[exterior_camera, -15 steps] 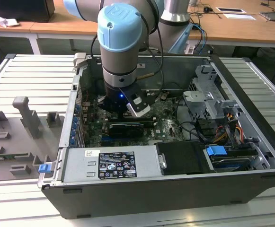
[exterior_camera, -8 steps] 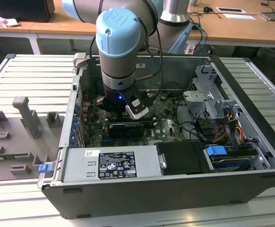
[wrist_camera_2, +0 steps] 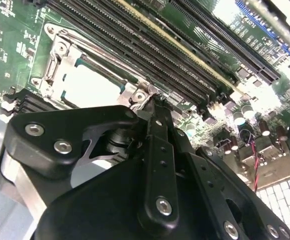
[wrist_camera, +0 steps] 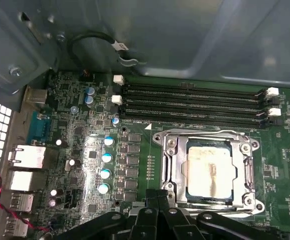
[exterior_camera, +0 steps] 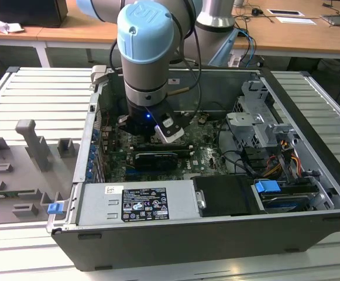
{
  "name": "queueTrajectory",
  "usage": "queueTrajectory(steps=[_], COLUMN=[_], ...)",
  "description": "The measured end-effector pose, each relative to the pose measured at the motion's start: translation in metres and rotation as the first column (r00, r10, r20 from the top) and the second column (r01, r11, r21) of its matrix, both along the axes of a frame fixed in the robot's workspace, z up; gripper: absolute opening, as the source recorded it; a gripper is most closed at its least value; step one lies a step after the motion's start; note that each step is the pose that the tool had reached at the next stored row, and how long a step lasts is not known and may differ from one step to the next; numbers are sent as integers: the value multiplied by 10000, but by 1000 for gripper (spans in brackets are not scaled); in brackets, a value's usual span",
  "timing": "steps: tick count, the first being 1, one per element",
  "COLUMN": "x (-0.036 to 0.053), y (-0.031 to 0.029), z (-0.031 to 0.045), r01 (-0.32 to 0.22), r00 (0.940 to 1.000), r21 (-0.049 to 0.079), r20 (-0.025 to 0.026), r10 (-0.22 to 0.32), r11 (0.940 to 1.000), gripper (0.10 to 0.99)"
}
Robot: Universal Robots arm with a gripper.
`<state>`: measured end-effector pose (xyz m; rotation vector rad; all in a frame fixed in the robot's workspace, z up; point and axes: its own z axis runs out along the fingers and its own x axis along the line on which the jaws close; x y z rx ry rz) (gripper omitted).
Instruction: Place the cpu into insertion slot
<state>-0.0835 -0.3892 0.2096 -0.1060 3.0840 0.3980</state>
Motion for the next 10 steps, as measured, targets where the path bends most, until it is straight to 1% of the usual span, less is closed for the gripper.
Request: queueTrajectory(steps=[4,10], x=[0,0], y=[0,0], z=[40,66], r01=[0,1], r00=[10000,10000], r21=[0,1], r20=[0,0], r10=[0,-1], r11=[10000,10000], gripper=[106,106])
